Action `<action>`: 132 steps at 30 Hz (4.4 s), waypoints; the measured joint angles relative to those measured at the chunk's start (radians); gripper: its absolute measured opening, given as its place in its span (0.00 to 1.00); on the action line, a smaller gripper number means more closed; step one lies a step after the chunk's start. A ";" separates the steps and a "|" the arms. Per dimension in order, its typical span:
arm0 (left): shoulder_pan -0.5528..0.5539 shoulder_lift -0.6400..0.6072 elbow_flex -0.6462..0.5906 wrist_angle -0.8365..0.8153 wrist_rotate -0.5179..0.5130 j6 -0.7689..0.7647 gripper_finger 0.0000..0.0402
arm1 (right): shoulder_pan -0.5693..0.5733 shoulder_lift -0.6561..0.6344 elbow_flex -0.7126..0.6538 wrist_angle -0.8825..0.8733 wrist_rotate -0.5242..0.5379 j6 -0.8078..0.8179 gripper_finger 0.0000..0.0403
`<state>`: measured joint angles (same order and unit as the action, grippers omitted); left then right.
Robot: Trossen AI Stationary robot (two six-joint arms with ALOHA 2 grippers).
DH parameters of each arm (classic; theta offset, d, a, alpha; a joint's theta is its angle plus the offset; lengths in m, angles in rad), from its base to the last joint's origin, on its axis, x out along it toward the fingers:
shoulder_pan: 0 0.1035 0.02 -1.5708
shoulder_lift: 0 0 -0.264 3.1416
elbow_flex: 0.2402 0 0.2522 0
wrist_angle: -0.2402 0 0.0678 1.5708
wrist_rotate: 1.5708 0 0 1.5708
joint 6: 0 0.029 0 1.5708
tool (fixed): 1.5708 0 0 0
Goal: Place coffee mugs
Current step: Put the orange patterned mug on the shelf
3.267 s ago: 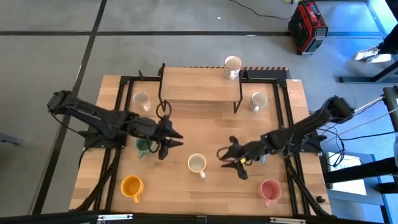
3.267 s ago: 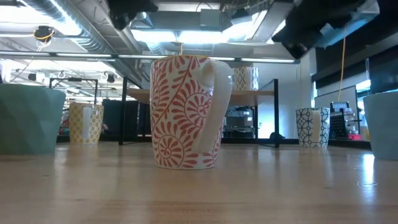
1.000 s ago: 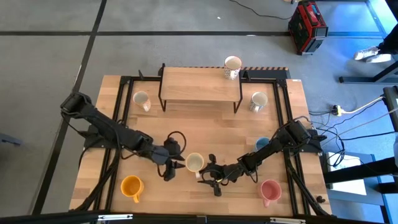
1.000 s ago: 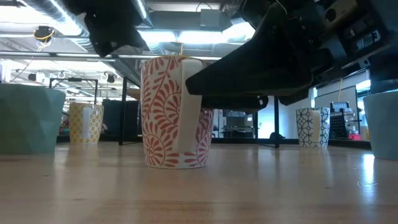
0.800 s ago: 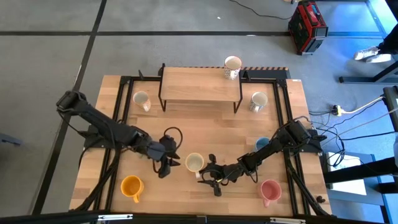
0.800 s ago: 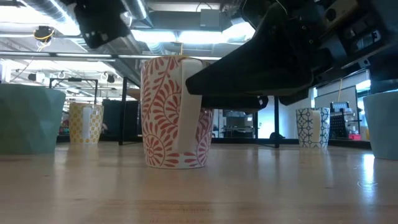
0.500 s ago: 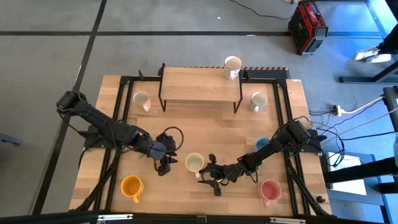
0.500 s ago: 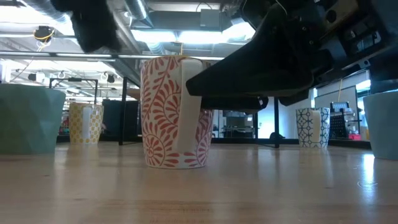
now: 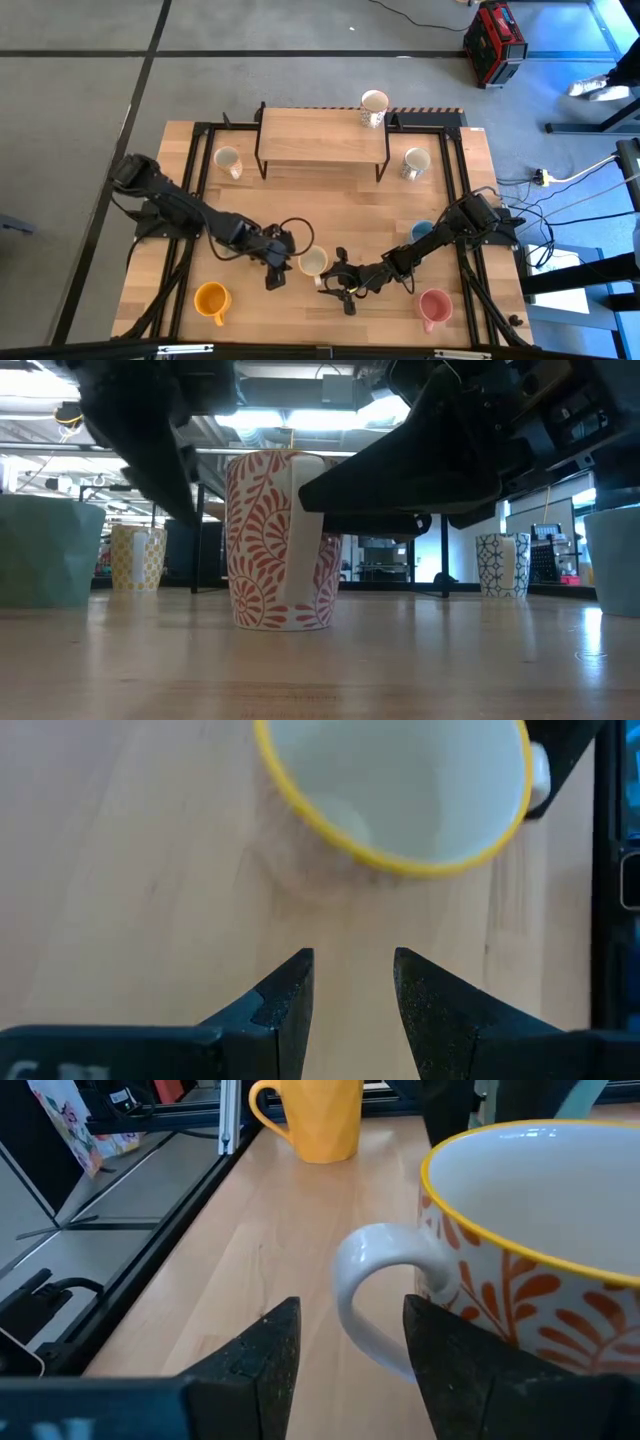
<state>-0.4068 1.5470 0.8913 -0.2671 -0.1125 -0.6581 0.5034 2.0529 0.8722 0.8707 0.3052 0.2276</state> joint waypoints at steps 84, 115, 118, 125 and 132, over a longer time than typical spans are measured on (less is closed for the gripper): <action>0.239 -0.718 0.001 0.019 0.122 0.199 0.34 | -0.526 -0.494 0.380 -0.816 -0.306 -0.189 0.01; 0.299 -0.716 0.001 0.013 0.029 0.197 0.34 | -0.922 -0.498 0.291 -0.849 -0.710 -0.439 0.01; 0.316 -0.716 0.001 0.013 0.028 0.197 0.34 | -0.922 -0.496 0.252 -0.804 -0.698 -0.420 0.01; 0.342 -0.716 0.001 0.013 0.029 0.198 0.34 | -0.923 -0.487 0.205 -0.741 -0.694 -0.414 0.01; 0.341 -0.716 0.001 0.013 0.055 0.199 0.34 | -0.924 -0.476 0.197 -0.729 -0.717 -0.448 0.01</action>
<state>-0.0654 0.8310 0.8921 -0.2539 -0.0573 -0.4595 -0.4202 1.5772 1.0691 0.1420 -0.4121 -0.2202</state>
